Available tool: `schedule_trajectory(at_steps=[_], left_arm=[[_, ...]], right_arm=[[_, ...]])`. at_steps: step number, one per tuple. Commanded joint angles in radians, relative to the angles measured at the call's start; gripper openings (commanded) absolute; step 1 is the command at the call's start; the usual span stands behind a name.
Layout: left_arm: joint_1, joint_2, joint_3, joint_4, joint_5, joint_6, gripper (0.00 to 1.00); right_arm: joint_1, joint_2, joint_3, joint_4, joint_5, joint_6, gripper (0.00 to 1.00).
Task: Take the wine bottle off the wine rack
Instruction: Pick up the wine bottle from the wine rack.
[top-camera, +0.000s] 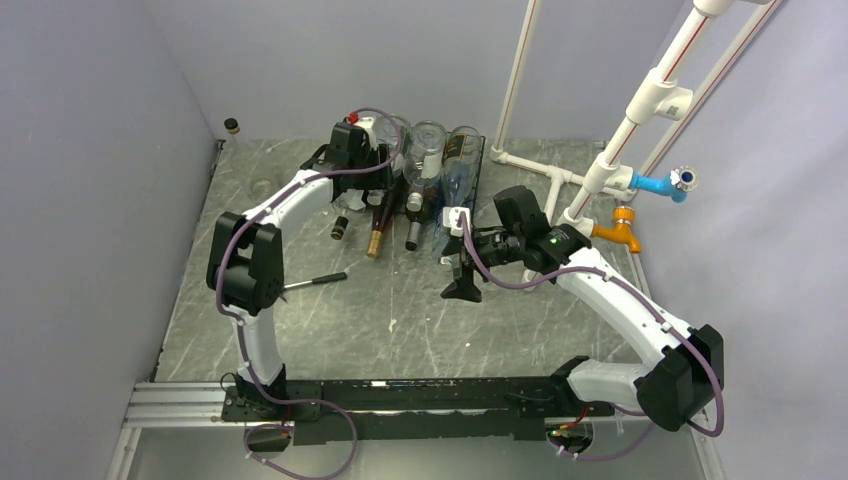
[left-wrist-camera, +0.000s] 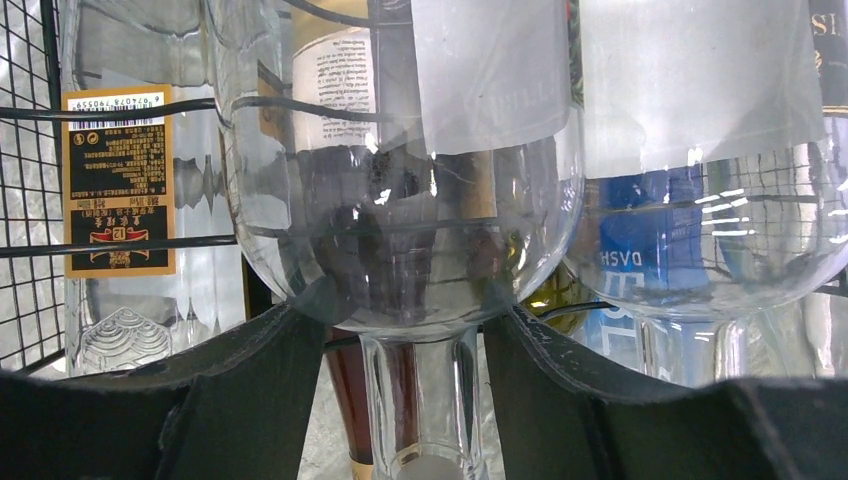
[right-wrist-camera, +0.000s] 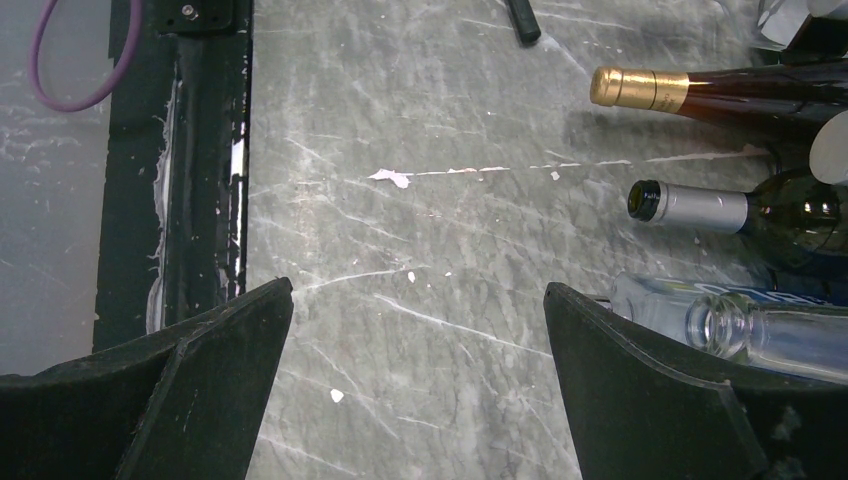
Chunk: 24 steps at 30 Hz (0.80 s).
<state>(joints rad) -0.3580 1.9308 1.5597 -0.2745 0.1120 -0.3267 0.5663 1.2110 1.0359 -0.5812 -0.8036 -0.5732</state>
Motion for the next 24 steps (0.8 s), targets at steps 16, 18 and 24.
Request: schedule_trajectory(at_steps=[16, 18, 24], left_arm=[[0.001, 0.019, -0.050, 0.093, -0.053, 0.000, 0.63], [0.000, 0.012, -0.061, 0.100, -0.062, 0.000, 0.62], [-0.007, -0.037, -0.093, 0.127, -0.093, 0.018, 0.40]], right_arm=[[0.003, -0.013, -0.002, 0.031, -0.016, -0.019, 1.00], [0.004, -0.013, -0.002, 0.031, -0.016, -0.021, 1.00], [0.005, -0.011, -0.002, 0.032, -0.016, -0.020, 1.00]])
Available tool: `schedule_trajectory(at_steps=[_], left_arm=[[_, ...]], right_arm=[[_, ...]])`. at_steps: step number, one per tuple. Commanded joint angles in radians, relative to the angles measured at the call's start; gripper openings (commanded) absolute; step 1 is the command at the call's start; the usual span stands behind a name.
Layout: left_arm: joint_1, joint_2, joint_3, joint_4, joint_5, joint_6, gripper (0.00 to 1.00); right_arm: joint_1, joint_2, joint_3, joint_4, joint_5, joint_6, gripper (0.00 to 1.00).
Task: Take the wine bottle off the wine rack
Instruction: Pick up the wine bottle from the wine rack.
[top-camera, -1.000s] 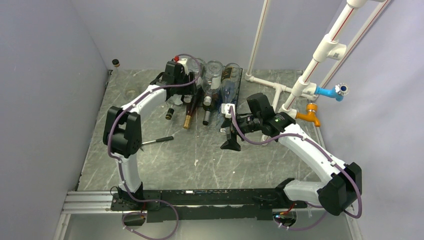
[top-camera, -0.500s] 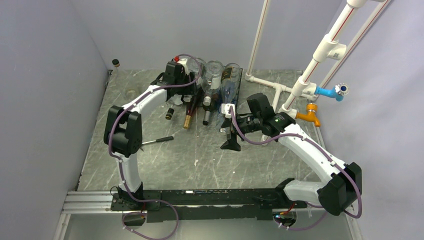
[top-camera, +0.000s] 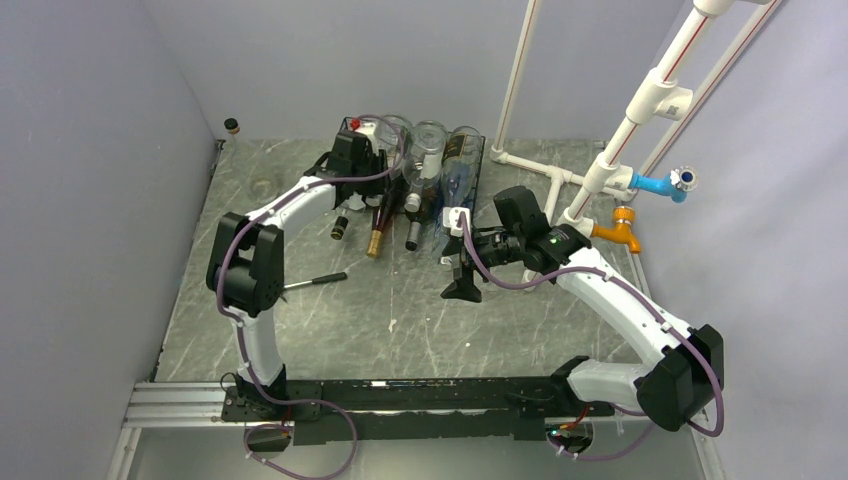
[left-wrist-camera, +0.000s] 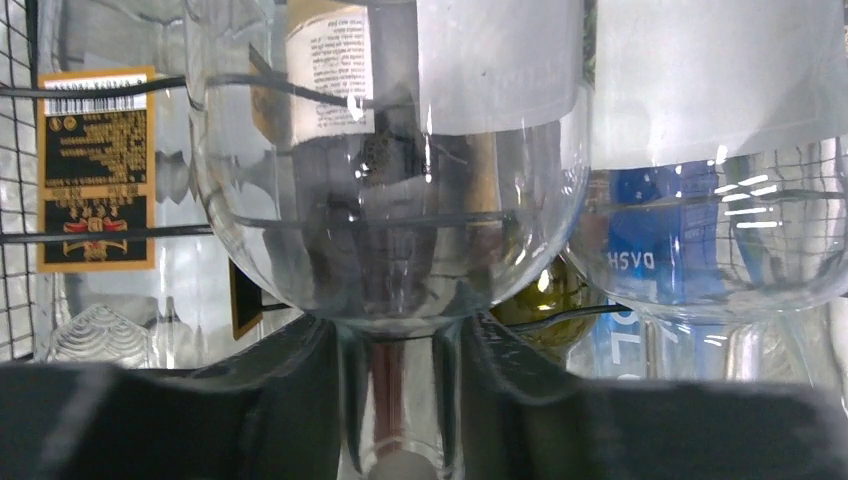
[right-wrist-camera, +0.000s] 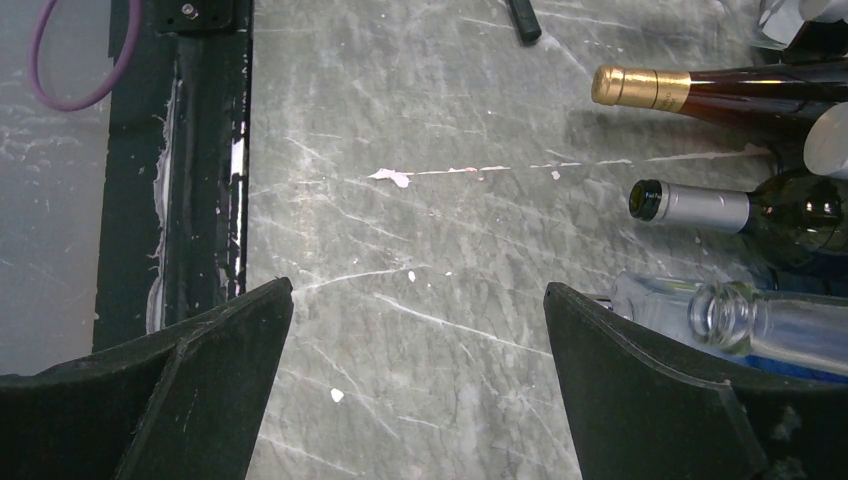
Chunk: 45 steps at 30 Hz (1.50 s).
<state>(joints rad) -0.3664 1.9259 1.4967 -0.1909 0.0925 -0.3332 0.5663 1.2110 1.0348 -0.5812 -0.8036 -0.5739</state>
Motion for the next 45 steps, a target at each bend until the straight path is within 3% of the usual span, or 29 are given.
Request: schedule_trajectory(at_steps=[1, 6, 17, 45], left_arm=[[0.002, -0.042, -0.034, 0.048, -0.076, 0.027, 0.32], [0.000, -0.092, -0.039, 0.063, -0.083, 0.038, 0.00], [0.000, -0.240, -0.093, 0.140, -0.090, 0.035, 0.00], [0.001, -0.421, -0.224, 0.266, -0.090, -0.036, 0.00]], right_arm=[[0.005, -0.010, -0.001, 0.032, -0.015, -0.020, 1.00], [0.004, -0.009, -0.001, 0.032, -0.013, -0.020, 1.00], [0.006, -0.011, -0.001, 0.030, -0.013, -0.021, 1.00], [0.005, -0.012, -0.004, 0.033, -0.010, -0.022, 1.00]])
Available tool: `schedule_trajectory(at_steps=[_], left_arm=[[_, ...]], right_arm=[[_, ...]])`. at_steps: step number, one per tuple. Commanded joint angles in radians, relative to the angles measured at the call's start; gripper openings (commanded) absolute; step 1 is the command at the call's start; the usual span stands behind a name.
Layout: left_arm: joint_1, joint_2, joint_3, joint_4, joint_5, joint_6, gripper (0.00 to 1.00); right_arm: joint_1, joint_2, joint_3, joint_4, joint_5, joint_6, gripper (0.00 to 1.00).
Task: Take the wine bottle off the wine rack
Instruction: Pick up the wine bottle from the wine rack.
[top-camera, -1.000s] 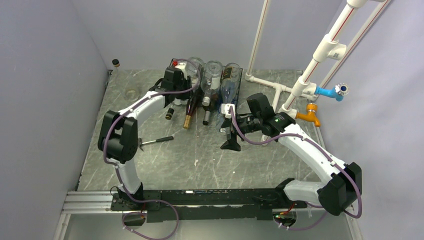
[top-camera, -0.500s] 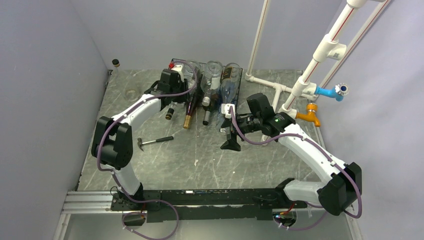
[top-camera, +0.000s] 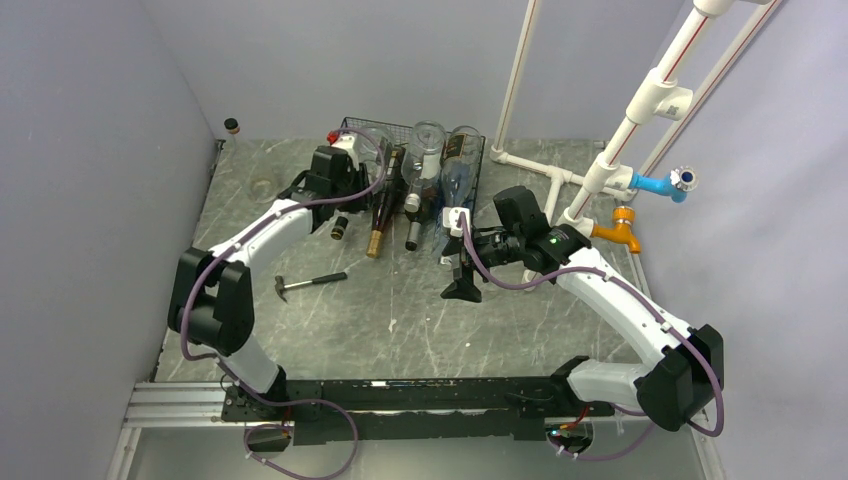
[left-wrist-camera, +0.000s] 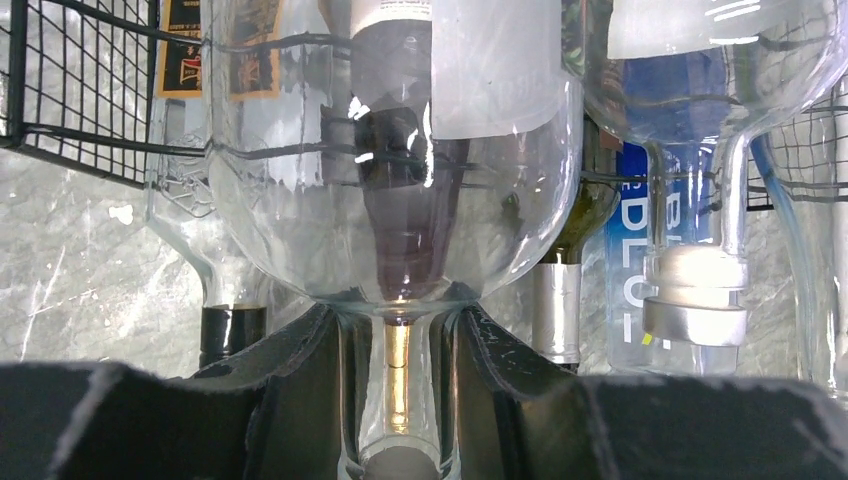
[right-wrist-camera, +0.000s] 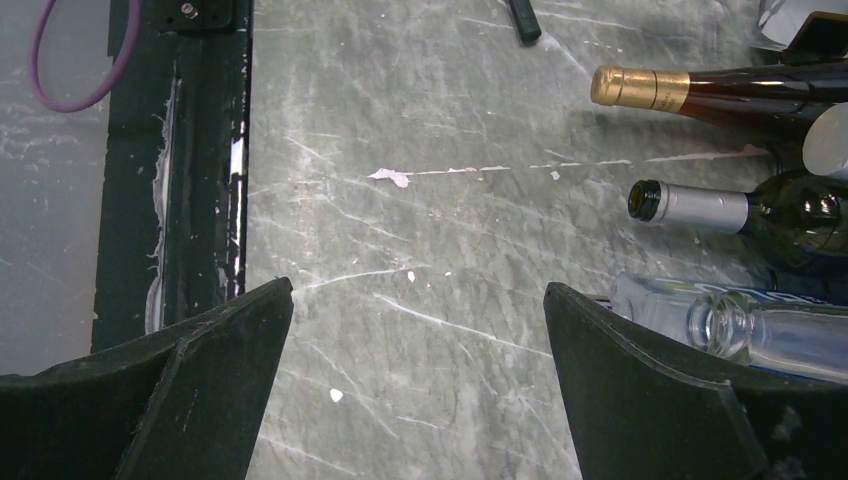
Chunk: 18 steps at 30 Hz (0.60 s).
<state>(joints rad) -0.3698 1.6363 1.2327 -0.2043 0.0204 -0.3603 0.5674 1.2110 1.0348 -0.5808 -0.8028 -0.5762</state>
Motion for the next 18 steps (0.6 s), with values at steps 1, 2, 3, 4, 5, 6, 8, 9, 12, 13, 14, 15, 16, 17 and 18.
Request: schedule_trajectory(at_steps=[1, 2, 3, 4, 5, 6, 8, 9, 12, 13, 14, 15, 16, 17, 18], left_arm=[[0.005, -0.138, 0.035, 0.281, -0.017, -0.010, 0.00], [0.005, -0.146, 0.030, 0.283, -0.018, -0.013, 0.00], [0.005, -0.153, 0.022, 0.284, -0.019, -0.016, 0.00], [0.005, -0.163, 0.016, 0.284, -0.017, -0.019, 0.00], [0.005, -0.171, 0.010, 0.287, -0.017, -0.021, 0.00], [0.005, -0.181, 0.003, 0.286, -0.015, -0.023, 0.00], [0.005, -0.200, -0.011, 0.286, -0.009, -0.028, 0.00], [0.004, -0.210, -0.018, 0.286, -0.006, -0.031, 0.00], [0.005, -0.242, -0.041, 0.285, 0.004, -0.040, 0.00], [0.005, -0.254, -0.049, 0.282, 0.009, -0.045, 0.00], [0.004, -0.267, -0.061, 0.281, 0.014, -0.050, 0.00], [0.004, -0.282, -0.072, 0.280, 0.020, -0.053, 0.00], [0.005, -0.296, -0.086, 0.279, 0.025, -0.057, 0.00], [0.005, -0.317, -0.099, 0.277, 0.032, -0.062, 0.00], [0.004, -0.334, -0.111, 0.272, 0.038, -0.065, 0.00]], right_arm=[[0.003, -0.011, -0.005, 0.033, -0.010, -0.020, 1.00], [0.004, -0.012, -0.005, 0.033, -0.010, -0.020, 1.00], [0.004, -0.013, -0.005, 0.033, -0.010, -0.021, 1.00], [0.003, -0.012, -0.005, 0.033, -0.010, -0.021, 1.00], [0.003, -0.013, -0.005, 0.033, -0.010, -0.021, 1.00], [0.003, -0.014, -0.005, 0.033, -0.010, -0.021, 1.00], [0.003, -0.013, -0.005, 0.033, -0.011, -0.021, 1.00], [0.003, -0.013, -0.005, 0.033, -0.012, -0.021, 1.00], [0.004, -0.014, -0.005, 0.033, -0.012, -0.021, 1.00], [0.003, -0.013, -0.005, 0.033, -0.012, -0.021, 1.00], [0.004, -0.014, -0.005, 0.033, -0.013, -0.021, 1.00], [0.004, -0.014, -0.005, 0.033, -0.012, -0.021, 1.00], [0.004, -0.014, -0.005, 0.033, -0.012, -0.021, 1.00], [0.003, -0.014, -0.005, 0.033, -0.012, -0.021, 1.00], [0.003, -0.015, -0.005, 0.033, -0.012, -0.021, 1.00]])
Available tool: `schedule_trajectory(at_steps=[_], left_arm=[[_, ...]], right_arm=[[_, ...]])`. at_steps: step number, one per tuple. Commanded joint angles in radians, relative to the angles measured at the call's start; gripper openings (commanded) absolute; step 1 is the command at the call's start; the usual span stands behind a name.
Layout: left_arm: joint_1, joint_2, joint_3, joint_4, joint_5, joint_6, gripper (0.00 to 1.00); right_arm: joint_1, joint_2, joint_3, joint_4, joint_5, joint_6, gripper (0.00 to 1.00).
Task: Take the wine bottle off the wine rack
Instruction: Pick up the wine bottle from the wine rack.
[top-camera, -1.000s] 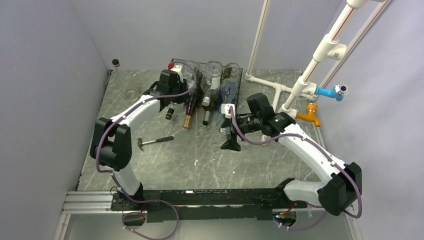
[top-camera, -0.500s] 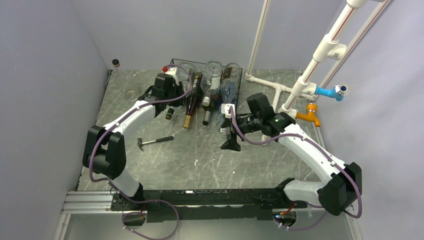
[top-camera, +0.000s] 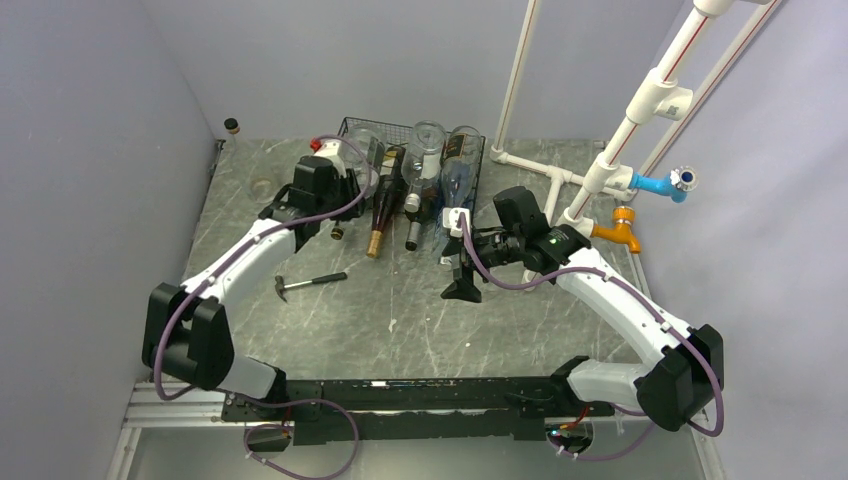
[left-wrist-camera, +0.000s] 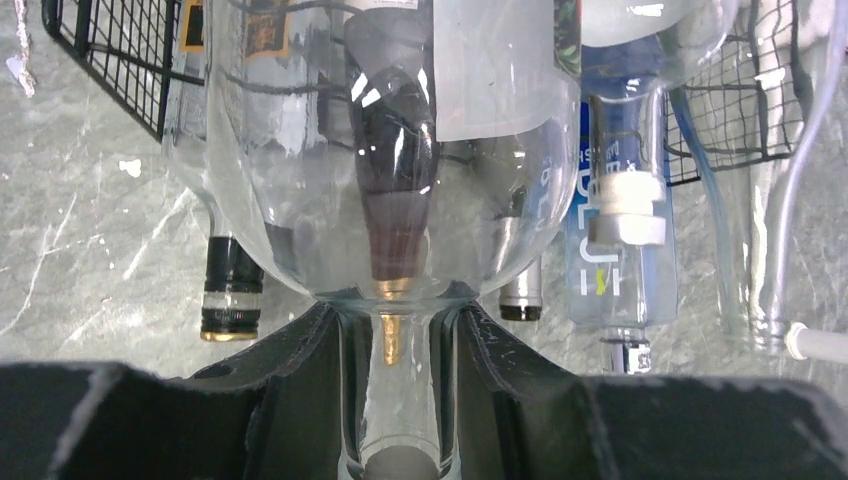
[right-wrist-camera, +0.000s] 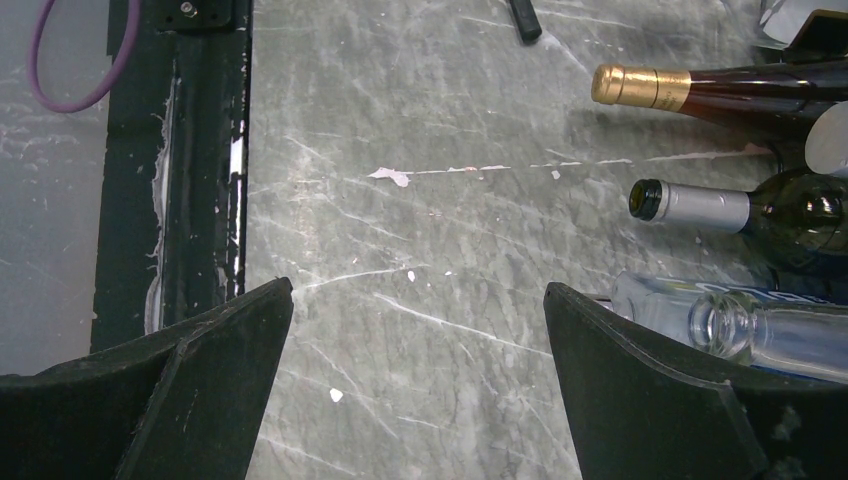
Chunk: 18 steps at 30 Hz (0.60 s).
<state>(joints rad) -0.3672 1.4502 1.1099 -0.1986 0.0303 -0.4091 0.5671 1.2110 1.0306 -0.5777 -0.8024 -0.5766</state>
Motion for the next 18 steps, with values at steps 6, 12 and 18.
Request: schedule_trajectory(at_steps=[6, 12, 18], left_arm=[[0.002, -0.251, -0.054, 0.217, 0.069, -0.020, 0.00], [0.001, -0.361, -0.100, 0.116, 0.110, 0.001, 0.00], [0.001, -0.464, -0.132, 0.018, 0.212, -0.001, 0.00]], right_arm=[[0.005, -0.012, -0.003, 0.030, -0.017, -0.020, 1.00], [0.005, -0.014, -0.004, 0.027, -0.028, -0.026, 1.00], [0.005, -0.015, -0.012, 0.019, -0.057, -0.045, 1.00]])
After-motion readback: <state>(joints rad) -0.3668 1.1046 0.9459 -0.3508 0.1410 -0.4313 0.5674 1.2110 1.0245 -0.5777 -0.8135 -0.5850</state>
